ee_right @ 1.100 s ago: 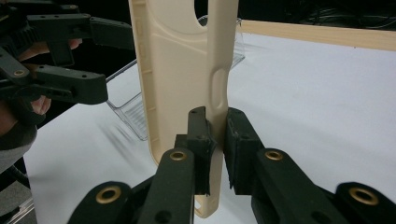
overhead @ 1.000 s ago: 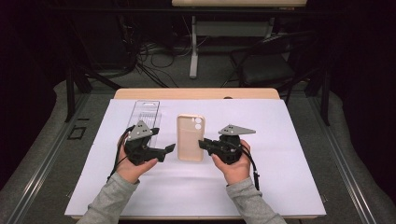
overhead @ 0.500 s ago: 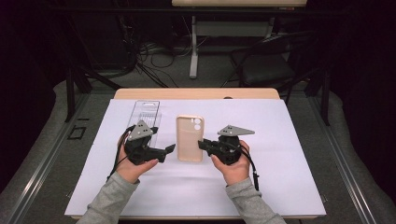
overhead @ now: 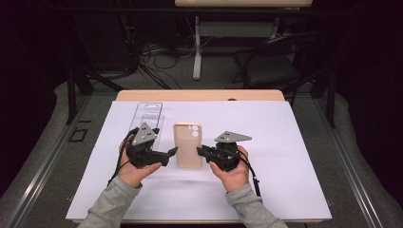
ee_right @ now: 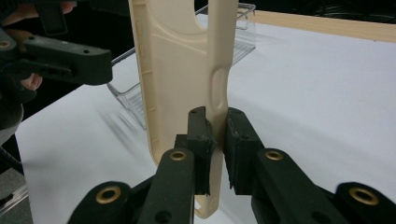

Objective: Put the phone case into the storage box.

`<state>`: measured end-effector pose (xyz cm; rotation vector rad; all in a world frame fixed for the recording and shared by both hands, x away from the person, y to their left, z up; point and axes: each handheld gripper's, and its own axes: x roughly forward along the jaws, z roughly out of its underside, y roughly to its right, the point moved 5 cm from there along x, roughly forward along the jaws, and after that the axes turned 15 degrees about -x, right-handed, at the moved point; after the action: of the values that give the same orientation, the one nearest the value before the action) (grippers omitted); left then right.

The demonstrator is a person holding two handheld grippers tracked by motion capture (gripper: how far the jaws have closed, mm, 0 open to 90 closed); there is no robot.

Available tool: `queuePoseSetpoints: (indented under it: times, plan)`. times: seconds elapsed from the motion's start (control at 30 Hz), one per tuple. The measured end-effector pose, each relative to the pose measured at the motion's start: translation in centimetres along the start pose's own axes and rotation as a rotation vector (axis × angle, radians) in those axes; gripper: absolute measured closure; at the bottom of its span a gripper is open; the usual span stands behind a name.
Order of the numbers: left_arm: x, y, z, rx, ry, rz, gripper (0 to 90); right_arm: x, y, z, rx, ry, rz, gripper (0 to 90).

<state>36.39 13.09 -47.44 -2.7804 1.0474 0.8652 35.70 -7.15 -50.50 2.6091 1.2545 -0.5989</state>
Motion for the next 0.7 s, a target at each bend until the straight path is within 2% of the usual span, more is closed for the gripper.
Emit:
queuePoseSetpoints:
  times: [0.2, 0.43, 0.7]
  plan:
    - [0.0, 0.0, 0.0, 0.007, 0.002, -0.012, 10.3, 0.4, -0.7, 0.1, -0.023, -0.007, -0.005, 81.9]
    - [-0.3, 0.0, -0.2, 0.027, 0.016, -0.032, 11.0, 0.6, -1.1, 0.3, -0.023, -0.012, -0.01, 81.9]
    - [-1.0, 0.2, -0.7, 0.072, 0.037, -0.086, 15.6, 0.8, -1.2, 0.4, -0.027, -0.017, -0.011, 81.9]
